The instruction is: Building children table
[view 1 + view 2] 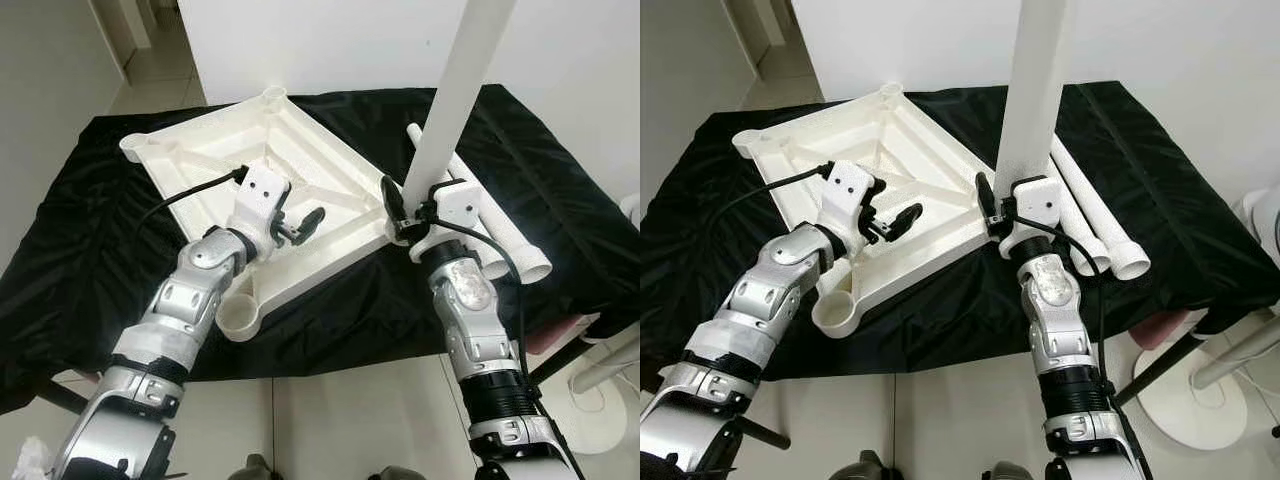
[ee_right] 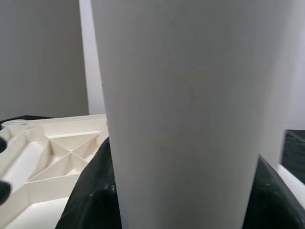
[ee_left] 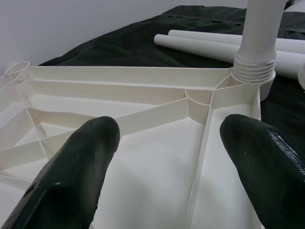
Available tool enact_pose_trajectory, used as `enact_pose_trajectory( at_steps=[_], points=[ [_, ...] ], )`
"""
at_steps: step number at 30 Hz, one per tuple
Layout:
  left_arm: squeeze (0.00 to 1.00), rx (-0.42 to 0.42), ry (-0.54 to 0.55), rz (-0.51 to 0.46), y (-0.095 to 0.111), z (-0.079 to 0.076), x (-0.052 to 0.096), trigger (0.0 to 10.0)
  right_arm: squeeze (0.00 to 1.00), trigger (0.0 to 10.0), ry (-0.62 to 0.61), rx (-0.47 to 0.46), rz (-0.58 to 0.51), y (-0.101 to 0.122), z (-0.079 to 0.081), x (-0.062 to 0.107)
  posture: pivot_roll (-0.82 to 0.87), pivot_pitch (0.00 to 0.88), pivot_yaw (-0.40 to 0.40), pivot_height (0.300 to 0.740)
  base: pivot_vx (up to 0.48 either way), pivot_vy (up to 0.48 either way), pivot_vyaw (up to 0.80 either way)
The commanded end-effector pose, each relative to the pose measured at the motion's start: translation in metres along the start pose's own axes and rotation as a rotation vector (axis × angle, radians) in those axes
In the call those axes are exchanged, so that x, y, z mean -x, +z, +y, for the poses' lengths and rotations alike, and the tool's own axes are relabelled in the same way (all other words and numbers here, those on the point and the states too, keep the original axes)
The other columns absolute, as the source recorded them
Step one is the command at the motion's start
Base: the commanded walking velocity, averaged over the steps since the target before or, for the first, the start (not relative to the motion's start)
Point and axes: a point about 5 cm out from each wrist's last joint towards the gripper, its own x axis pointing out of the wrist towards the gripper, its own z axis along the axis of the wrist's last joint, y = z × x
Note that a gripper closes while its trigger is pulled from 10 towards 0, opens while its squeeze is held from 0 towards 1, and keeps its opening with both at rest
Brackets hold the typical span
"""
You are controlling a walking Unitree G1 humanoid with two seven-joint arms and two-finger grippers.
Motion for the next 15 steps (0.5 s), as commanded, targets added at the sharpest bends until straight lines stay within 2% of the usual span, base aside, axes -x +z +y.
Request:
enact_pose_trajectory(
  at_steps=[1, 6, 15],
  points=[
    [0.0, -0.004, 0.052, 0.007, -0.0028, 0.003, -0.001, 10.0, 0.0, 10.0, 0.002, -0.008, -0.029, 0.0066, 0.0016, -0.0022, -0.14, 0.0, 0.114, 0.74, 0.0, 0.0, 0.0],
    [0.0, -0.011, 0.043, 0.012, -0.0056, -0.0011, -0.0014, 10.0, 0.0, 10.0, -0.011, -0.026, -0.024, 0.0049, 0.0012, 0.0009, -0.14, 0.0, 0.098, 0.74, 0.0, 0.0, 0.0],
    [0.0, -0.039, 0.06, 0.003, -0.0055, 0.0009, -0.0006, 10.0, 0.0, 10.0, -0.009, -0.033, -0.026, 0.0051, 0.0022, -0.0024, -0.13, 0.0, 0.09, 0.74, 0.0, 0.0, 0.0]
  ],
)
